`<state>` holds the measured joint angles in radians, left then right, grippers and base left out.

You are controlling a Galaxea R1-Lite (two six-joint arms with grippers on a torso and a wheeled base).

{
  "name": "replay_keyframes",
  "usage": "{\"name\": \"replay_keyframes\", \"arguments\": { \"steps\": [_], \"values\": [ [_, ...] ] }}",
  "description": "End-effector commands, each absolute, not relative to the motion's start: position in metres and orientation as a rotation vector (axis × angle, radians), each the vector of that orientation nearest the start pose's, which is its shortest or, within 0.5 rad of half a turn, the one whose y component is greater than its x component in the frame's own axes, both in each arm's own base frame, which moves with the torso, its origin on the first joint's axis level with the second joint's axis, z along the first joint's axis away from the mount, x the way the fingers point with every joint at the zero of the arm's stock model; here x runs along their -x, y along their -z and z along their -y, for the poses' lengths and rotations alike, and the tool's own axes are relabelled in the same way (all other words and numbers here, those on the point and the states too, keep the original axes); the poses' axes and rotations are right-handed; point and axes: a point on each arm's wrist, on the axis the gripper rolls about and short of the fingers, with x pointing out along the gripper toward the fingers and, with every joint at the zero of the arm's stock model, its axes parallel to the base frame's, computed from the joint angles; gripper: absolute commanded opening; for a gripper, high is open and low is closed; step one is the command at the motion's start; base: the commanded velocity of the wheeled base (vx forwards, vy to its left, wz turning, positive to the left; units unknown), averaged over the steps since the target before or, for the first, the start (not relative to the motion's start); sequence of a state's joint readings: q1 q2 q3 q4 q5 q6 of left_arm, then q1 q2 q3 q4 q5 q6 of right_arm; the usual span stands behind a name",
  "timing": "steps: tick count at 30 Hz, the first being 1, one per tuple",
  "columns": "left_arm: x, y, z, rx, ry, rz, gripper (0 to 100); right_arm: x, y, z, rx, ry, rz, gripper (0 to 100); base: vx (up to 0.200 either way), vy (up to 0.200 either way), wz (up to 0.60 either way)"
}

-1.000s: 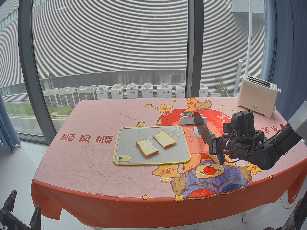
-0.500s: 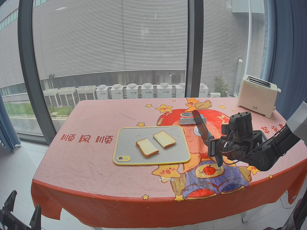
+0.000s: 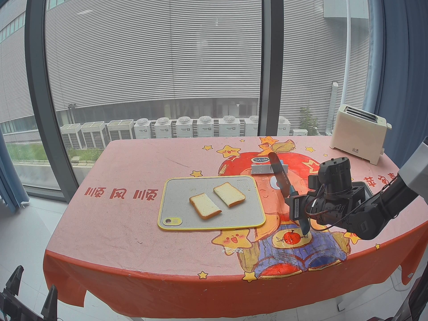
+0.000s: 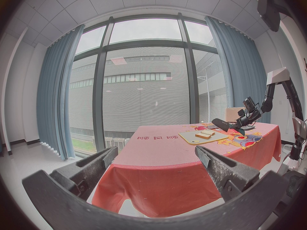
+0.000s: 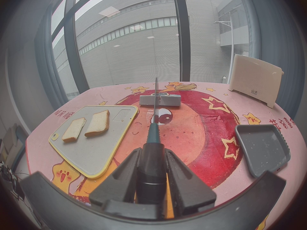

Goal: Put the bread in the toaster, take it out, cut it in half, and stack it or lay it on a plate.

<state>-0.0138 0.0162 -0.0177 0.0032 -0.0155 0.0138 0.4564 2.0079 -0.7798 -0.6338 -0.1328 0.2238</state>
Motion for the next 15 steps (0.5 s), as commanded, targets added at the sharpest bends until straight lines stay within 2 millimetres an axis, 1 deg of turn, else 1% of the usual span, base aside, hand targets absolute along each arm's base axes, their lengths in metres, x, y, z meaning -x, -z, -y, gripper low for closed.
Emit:
{"name": "replay_keyframes", "arguments": {
  "steps": [1, 15],
  "values": [
    [0.0221, -0.0763, 0.0, -0.014, 0.029, -0.012, 100, -0.3071, -0.0735, -0.1483, -0.04, -0.248, -0.608, 0, 0.0, 0.0, 0.0],
    [0.0221, -0.0763, 0.0, -0.014, 0.029, -0.012, 100, -0.3061, -0.0736, -0.1507, -0.04, -0.257, -0.608, 0, 0.0, 0.0, 0.0]
  ]
}}
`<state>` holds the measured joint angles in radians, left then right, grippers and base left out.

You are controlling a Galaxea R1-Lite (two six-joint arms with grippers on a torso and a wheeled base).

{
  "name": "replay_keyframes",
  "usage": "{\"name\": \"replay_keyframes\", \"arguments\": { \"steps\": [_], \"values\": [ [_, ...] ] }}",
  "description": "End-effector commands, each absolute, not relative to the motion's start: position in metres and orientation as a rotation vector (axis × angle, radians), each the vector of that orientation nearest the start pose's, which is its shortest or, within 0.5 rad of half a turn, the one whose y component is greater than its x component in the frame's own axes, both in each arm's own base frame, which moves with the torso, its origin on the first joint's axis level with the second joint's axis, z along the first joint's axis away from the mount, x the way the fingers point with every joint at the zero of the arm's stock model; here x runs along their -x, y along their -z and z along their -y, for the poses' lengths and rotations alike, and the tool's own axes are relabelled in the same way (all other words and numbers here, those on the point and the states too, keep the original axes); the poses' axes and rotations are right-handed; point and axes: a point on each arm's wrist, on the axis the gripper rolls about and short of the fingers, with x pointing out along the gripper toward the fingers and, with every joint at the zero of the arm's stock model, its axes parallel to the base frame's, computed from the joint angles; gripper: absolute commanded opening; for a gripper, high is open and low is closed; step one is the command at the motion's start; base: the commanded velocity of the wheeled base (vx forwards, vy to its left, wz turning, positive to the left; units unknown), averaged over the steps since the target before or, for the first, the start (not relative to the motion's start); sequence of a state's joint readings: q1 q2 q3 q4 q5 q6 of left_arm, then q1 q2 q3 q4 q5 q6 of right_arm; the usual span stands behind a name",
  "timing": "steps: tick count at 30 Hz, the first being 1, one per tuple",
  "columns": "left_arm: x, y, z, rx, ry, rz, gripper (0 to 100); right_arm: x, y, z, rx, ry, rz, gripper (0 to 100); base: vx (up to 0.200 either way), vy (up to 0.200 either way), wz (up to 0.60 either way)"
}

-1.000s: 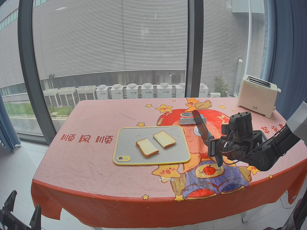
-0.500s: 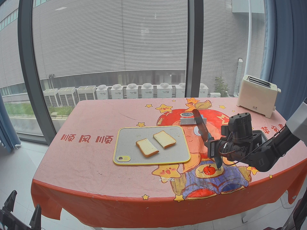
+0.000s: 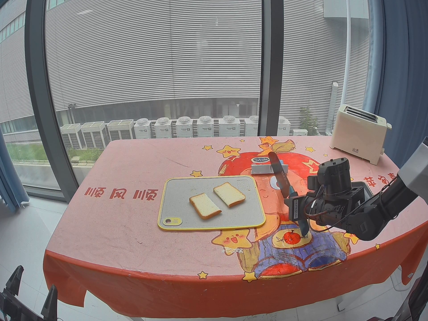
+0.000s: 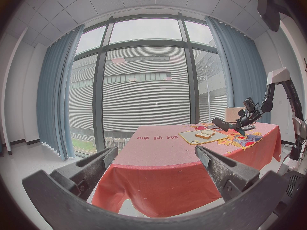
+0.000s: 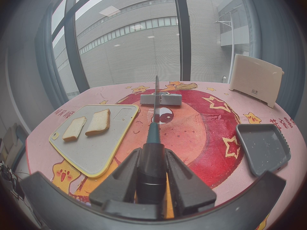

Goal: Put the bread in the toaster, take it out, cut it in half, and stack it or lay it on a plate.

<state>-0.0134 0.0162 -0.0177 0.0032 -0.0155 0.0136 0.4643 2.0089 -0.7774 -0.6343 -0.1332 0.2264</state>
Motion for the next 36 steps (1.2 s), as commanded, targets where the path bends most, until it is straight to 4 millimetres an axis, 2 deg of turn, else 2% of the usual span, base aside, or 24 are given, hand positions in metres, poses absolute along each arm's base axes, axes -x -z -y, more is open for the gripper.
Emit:
{"name": "replay_keyframes", "arguments": {
  "steps": [1, 8, 9, 24, 30, 36],
  "values": [
    [0.022, -0.076, 0.0, -0.014, 0.029, -0.012, 100, -0.306, -0.073, -0.151, -0.039, -0.257, -0.609, 0, 0.0, 0.0, 0.0],
    [0.022, -0.076, 0.0, -0.014, 0.029, -0.012, 100, -0.306, -0.074, -0.151, -0.042, -0.257, -0.607, 0, 0.0, 0.0, 0.0],
    [0.022, -0.076, 0.0, -0.014, 0.029, -0.012, 100, -0.306, -0.074, -0.151, -0.042, -0.257, -0.607, 100, 0.0, 0.0, 0.0],
    [0.022, -0.076, 0.0, -0.014, 0.029, -0.012, 100, -0.307, -0.076, -0.151, -0.045, -0.257, -0.598, 100, 0.0, 0.0, 0.0],
    [0.022, -0.076, 0.0, -0.014, 0.029, -0.012, 100, -0.289, -0.08, -0.156, -0.019, -0.295, -0.604, 100, 0.0, 0.0, 0.0],
    [0.022, -0.076, 0.0, -0.014, 0.029, -0.012, 100, -0.285, -0.076, -0.154, 0.011, -0.302, -0.621, 100, 0.0, 0.0, 0.0]
  ]
}}
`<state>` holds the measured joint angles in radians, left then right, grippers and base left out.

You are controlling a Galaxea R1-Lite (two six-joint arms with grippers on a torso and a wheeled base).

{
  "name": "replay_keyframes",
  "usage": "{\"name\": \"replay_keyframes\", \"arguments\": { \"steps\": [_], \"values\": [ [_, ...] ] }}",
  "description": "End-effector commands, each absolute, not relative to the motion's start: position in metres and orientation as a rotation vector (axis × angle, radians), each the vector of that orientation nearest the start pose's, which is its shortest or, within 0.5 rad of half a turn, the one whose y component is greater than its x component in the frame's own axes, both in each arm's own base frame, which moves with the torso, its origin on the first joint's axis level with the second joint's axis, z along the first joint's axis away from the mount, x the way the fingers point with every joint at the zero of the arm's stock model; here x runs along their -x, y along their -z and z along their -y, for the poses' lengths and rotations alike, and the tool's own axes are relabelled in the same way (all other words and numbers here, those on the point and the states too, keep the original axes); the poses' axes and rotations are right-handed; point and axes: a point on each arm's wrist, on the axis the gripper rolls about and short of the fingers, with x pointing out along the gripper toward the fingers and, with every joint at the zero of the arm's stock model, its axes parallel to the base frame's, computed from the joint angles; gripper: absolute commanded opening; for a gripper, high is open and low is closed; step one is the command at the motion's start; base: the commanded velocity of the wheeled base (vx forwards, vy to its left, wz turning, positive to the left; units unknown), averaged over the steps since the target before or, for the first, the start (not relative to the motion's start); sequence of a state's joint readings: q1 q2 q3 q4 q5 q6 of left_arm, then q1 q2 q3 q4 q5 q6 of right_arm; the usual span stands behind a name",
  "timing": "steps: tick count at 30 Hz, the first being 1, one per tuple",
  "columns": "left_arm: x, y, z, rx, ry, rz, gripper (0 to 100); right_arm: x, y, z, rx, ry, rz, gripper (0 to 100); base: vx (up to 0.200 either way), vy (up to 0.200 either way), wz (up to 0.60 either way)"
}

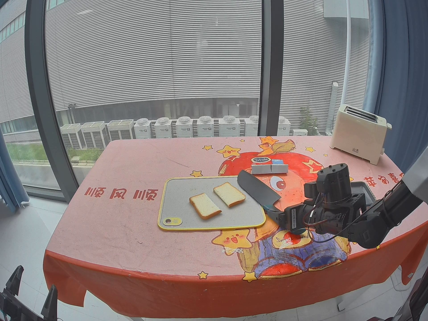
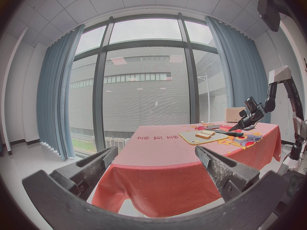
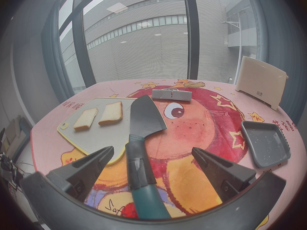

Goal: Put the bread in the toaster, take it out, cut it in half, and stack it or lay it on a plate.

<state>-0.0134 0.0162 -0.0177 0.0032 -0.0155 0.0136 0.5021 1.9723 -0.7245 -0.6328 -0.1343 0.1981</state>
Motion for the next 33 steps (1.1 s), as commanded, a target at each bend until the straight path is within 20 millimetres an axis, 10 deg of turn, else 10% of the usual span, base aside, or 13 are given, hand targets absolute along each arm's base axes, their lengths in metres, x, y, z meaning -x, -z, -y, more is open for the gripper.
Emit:
{"name": "replay_keyframes", "arguments": {
  "steps": [1, 11, 12, 33],
  "values": [
    [0.022, -0.076, 0.0, -0.014, 0.029, -0.012, 100, -0.284, -0.073, -0.153, 0.042, -0.31, -0.627, 100, 0.0, 0.0, 0.0],
    [0.022, -0.076, 0.0, -0.014, 0.029, -0.012, 100, -0.287, -0.065, -0.157, 0.043, -0.322, -0.614, 100, 0.0, 0.0, 0.0],
    [0.022, -0.076, 0.0, -0.014, 0.029, -0.012, 100, -0.288, -0.061, -0.157, 0.044, -0.323, -0.617, 0, 0.0, 0.0, 0.0],
    [0.022, -0.076, 0.0, -0.014, 0.029, -0.012, 100, -0.287, -0.064, -0.156, 0.034, -0.328, -0.536, 0, 0.0, 0.0, 0.0]
  ]
}}
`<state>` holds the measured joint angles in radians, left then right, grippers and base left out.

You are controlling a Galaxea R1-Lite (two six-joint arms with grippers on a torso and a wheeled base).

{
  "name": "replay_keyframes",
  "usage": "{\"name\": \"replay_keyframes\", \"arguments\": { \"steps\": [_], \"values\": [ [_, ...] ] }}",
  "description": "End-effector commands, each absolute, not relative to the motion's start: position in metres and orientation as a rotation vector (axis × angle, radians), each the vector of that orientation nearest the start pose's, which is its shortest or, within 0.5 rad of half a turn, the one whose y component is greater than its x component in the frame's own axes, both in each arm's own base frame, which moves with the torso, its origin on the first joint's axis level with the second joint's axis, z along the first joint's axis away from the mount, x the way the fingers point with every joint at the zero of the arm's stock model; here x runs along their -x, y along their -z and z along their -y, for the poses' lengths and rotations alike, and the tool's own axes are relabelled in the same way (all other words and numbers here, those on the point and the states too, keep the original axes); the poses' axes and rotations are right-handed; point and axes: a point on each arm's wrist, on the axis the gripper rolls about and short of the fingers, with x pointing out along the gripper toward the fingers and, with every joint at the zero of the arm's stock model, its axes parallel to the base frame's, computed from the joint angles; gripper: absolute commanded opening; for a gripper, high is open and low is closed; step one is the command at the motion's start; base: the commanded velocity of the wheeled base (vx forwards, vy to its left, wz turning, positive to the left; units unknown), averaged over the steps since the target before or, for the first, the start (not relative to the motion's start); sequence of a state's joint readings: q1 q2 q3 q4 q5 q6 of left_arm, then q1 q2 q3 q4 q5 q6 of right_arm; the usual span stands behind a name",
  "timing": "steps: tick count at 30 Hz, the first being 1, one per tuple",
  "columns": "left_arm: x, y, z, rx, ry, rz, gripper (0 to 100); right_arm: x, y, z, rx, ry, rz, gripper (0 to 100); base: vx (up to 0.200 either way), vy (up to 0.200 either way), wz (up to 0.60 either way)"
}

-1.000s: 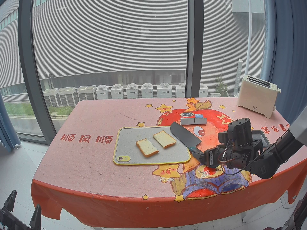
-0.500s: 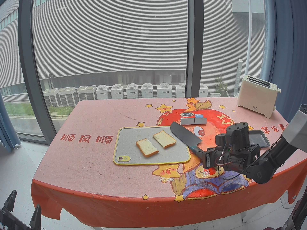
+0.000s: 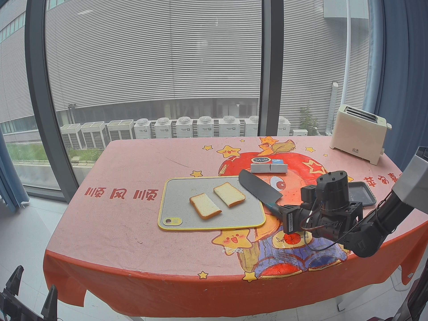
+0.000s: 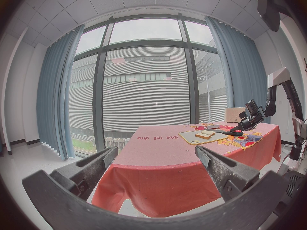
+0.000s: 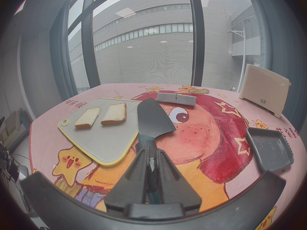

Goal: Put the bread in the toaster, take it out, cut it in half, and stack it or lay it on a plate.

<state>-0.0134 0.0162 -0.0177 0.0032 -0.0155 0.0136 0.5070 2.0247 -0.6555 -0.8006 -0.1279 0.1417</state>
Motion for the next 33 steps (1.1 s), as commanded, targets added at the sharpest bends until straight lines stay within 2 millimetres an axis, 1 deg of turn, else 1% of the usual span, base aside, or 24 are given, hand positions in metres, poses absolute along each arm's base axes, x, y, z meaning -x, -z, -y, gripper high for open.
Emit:
{"name": "replay_keyframes", "arguments": {
  "steps": [1, 2, 3, 6, 16, 23, 24, 29, 33],
  "values": [
    [0.022, -0.076, 0.0, -0.014, 0.029, -0.012, 100, -0.287, -0.066, -0.156, 0.032, -0.329, -0.526, 0, 0.0, 0.0, 0.0],
    [0.022, -0.076, 0.0, -0.014, 0.029, -0.012, 100, -0.284, -0.067, -0.155, 0.03, -0.331, -0.515, 0, 0.0, 0.0, 0.0],
    [0.022, -0.076, 0.0, -0.014, 0.029, -0.012, 100, -0.283, -0.067, -0.155, 0.034, -0.333, -0.515, 100, 0.0, 0.0, 0.0],
    [0.022, -0.076, 0.0, -0.014, 0.029, -0.012, 100, -0.282, -0.068, -0.154, 0.038, -0.338, -0.511, 100, 0.0, 0.0, 0.0],
    [0.022, -0.076, 0.0, -0.014, 0.029, -0.012, 100, -0.282, -0.059, -0.158, 0.048, -0.347, -0.536, 100, 0.0, 0.0, 0.0],
    [0.022, -0.076, 0.0, -0.014, 0.029, -0.012, 100, -0.286, -0.046, -0.157, 0.061, -0.333, -0.575, 100, 0.0, 0.0, 0.0],
    [0.022, -0.076, 0.0, -0.014, 0.029, -0.012, 100, -0.286, -0.045, -0.157, 0.064, -0.333, -0.578, 0, 0.0, 0.0, 0.0],
    [0.022, -0.076, 0.0, -0.014, 0.029, -0.012, 100, -0.286, -0.047, -0.157, 0.063, -0.339, -0.571, 0, 0.0, 0.0, 0.0],
    [0.022, -0.076, 0.0, -0.014, 0.029, -0.012, 100, -0.289, -0.061, -0.158, 0.028, -0.344, -0.511, 0, 0.0, 0.0, 0.0]
  ]
}}
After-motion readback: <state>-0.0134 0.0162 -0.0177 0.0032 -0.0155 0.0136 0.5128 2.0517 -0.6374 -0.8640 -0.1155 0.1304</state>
